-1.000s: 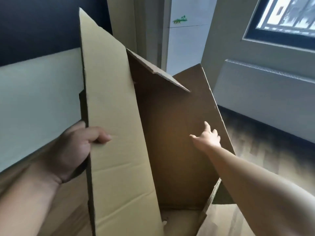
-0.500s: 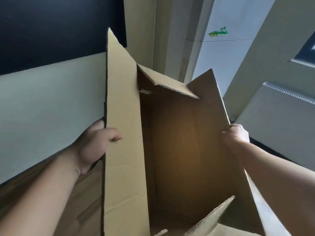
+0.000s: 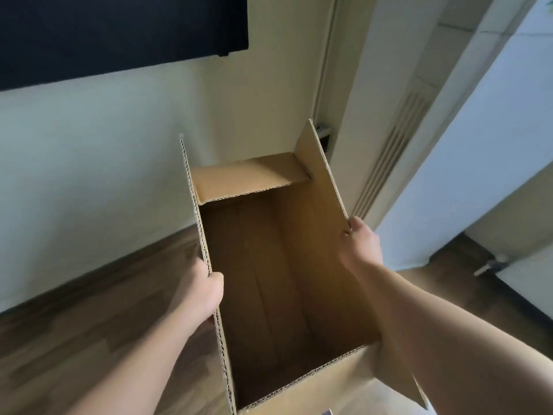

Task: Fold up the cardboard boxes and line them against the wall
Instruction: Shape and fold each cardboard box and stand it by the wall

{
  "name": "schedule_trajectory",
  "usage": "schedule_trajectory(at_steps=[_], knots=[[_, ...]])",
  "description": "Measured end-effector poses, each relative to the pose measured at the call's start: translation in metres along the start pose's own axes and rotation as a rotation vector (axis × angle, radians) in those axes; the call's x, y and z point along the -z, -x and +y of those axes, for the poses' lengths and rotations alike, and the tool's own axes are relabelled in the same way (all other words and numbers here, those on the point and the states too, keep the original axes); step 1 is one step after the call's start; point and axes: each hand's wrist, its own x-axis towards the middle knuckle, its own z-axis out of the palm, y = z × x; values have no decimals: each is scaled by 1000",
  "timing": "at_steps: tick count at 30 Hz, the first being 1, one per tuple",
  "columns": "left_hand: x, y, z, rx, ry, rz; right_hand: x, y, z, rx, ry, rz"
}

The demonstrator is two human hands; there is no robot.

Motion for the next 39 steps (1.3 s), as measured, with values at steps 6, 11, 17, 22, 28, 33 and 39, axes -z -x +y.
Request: schedule_trajectory(at_steps=[6, 11, 17, 22, 28, 33, 39], knots=[[-81, -148, 12, 56, 129, -28, -81, -144, -7, 28, 117, -1], [-122, -241, 15, 84, 229, -31, -136, -228, -21, 25, 177, -5], [-162, -326, 25, 95, 308, -83, -202, -307, -33, -24, 179, 2], [-184, -368, 28, 163, 347, -138, -233, -344, -14, 5, 252, -97], [-206, -412, 50, 269, 438, -170, -255, -389, -10, 116, 296, -213], [-223, -417, 74, 228, 441, -242, -232, -415, -2, 141, 299, -162], [-227, -436, 87, 208, 381, -210, -224, -419, 8, 188, 247, -174]])
